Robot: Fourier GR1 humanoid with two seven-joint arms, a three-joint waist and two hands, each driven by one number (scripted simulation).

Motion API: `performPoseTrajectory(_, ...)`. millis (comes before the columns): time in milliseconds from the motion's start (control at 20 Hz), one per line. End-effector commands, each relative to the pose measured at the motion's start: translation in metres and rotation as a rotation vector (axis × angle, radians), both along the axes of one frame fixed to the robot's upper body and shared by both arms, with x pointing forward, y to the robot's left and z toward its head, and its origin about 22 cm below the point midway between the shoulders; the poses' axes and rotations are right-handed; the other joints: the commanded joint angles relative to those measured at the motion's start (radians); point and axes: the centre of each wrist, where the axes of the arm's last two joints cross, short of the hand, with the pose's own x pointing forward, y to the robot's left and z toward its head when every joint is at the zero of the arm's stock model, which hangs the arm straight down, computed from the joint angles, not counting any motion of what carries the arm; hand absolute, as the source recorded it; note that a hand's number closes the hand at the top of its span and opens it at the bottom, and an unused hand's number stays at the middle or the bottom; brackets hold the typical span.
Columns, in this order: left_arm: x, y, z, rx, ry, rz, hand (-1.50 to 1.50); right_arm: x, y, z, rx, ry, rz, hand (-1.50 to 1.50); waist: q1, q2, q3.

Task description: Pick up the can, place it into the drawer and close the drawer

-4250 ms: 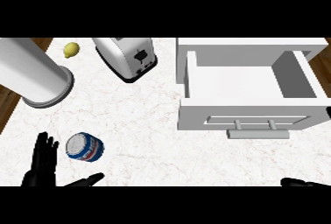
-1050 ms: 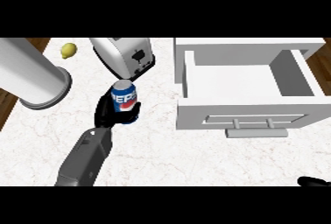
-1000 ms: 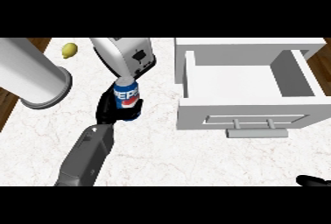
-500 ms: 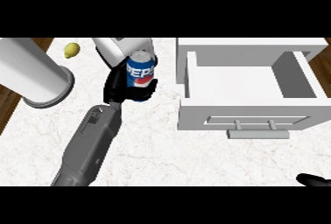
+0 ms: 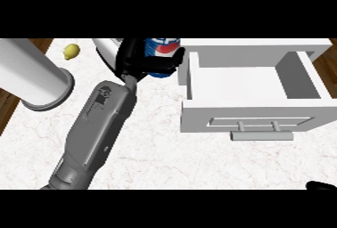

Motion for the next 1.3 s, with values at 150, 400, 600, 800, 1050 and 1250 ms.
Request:
performPoseTrajectory(150,0.01,-0.044,0.061,0.046,-0.015,-0.007,1.5,0.0,0.0,-0.006,0.001,-0.02,0.0,-1.5,-0.012,0.003,0.0)
performPoseTrajectory(400,0.014,-0.068,0.091,0.066,-0.001,-0.045,1.5,0.009,-0.003,-0.001,0.012,-0.005,-0.01,-1.5,-0.013,0.005,0.0)
performPoseTrajectory(600,0.02,-0.088,0.121,0.09,0.003,-0.009,1.5,0.013,-0.001,-0.004,0.012,-0.023,-0.006,-1.5,-0.024,0.009,0.001)
performPoseTrajectory(800,0.019,-0.101,0.108,0.145,0.026,-0.023,1.5,0.009,0.019,-0.002,0.005,-0.034,0.004,-1.5,-0.033,0.009,0.001)
performPoseTrajectory(1050,0.022,-0.116,0.131,0.164,0.03,0.002,1.5,0.012,-0.006,0.003,0.013,-0.037,0.018,-1.5,-0.052,0.013,0.002)
performPoseTrajectory(1250,0.025,-0.118,0.12,0.188,0.041,0.03,1.5,0.009,-0.003,0.007,0.002,-0.025,0.052,-1.5,-0.067,0.016,0.002)
